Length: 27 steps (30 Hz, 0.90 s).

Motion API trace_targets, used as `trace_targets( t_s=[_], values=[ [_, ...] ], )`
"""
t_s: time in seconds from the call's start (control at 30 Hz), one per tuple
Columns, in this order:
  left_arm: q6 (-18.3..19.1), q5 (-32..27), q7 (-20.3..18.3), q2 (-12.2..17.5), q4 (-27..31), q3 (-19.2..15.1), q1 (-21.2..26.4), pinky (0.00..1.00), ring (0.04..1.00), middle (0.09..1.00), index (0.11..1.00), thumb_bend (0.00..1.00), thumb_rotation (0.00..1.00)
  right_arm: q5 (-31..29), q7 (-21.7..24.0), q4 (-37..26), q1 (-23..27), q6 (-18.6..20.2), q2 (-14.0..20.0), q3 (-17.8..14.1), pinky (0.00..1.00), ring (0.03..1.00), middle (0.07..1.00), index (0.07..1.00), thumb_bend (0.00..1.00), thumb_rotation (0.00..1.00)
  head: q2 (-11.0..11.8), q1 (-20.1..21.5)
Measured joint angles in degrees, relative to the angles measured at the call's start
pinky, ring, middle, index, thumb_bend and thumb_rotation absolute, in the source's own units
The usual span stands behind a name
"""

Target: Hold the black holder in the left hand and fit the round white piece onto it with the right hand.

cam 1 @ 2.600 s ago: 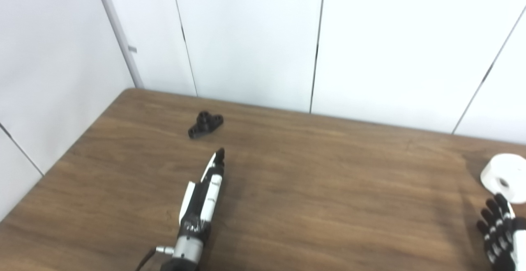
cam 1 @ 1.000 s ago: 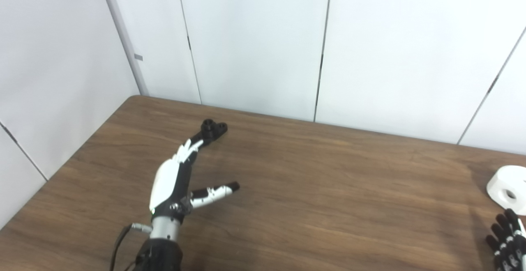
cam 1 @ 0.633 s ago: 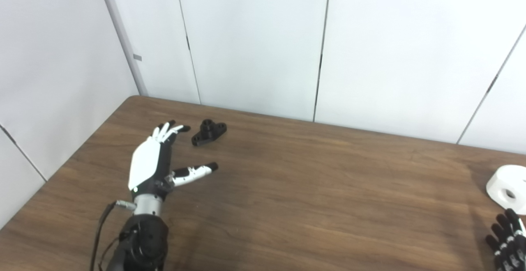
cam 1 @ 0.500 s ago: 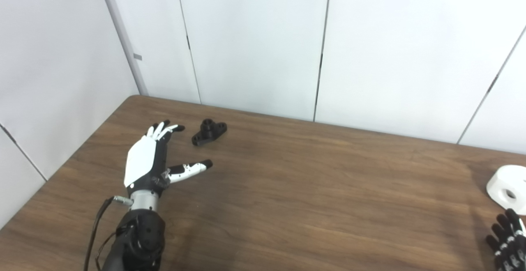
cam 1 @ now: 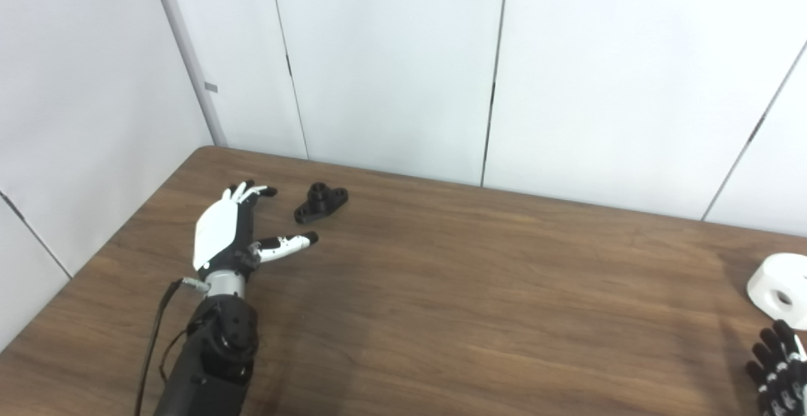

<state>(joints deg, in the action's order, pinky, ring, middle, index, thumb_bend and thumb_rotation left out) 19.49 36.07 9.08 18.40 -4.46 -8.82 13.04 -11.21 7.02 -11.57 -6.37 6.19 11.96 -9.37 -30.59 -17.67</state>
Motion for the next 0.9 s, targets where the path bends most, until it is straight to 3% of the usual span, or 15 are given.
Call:
trace_targets(
  t_s=[0.3,0.7,0.9],
  values=[
    [1.5,-0.5,-0.3,2.4,-7.6,3.1,6.3,1.0,1.0,0.979,0.803,0.97,0.39,0.2,-0.2,-1.3,-0.4,1.1,-0.4,0.1,1.0,1.0,1.0,1.0,0.56,1.0,-0.1,0.0],
    [2.1,-1.7,0.0,3.9,-15.7,7.1,10.5,1.0,1.0,0.975,0.806,0.97,0.41,1.1,-0.3,-1.8,-0.6,1.3,-0.5,0.6,1.0,1.0,1.0,1.0,0.52,1.0,0.4,0.2],
    [2.3,-1.7,0.3,4.9,-18.1,8.4,12.6,1.0,1.0,0.973,0.803,0.95,0.36,1.4,-0.4,-1.8,-0.6,1.2,-0.5,0.9,1.0,1.0,1.0,1.0,0.51,1.0,0.3,0.4]
  ],
)
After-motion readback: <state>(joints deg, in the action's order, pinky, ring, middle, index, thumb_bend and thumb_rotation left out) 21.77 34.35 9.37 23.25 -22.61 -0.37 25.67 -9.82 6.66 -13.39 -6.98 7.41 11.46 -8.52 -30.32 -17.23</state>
